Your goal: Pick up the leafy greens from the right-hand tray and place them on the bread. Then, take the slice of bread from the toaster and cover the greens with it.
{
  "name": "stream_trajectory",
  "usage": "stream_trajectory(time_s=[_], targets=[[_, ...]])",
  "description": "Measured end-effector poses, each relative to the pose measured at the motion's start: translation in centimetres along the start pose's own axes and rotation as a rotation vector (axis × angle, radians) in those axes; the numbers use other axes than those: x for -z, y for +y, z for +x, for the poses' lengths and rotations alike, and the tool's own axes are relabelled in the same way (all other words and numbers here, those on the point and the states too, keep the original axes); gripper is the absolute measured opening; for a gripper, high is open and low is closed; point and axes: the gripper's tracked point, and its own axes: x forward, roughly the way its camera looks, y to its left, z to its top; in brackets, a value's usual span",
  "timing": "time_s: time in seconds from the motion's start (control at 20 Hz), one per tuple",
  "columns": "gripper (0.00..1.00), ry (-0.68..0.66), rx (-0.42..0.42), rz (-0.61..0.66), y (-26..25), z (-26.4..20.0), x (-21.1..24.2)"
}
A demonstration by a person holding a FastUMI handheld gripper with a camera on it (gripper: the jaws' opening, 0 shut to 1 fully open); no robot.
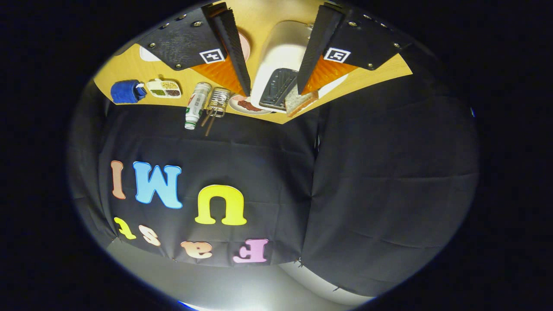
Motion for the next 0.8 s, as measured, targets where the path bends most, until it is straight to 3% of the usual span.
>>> stream_trajectory(time_s=[0.3, 0.55, 0.7, 0.75, 0.8], targets=[[0.69, 0.029, -0.027, -0.014, 4.3, 3.9, 1.3], [0.67, 0.044, -0.011, -0.004, 4.4, 6.8, 2.3], [0.4, 0.035, -0.013, -0.01, 4.5, 8.2, 2.2], [0.36, 0.029, -0.004, -0.028, 4.3, 8.7, 2.1], [0.35, 0.035, 0.062, -0.025, 2.7, 8.3, 2.7]])
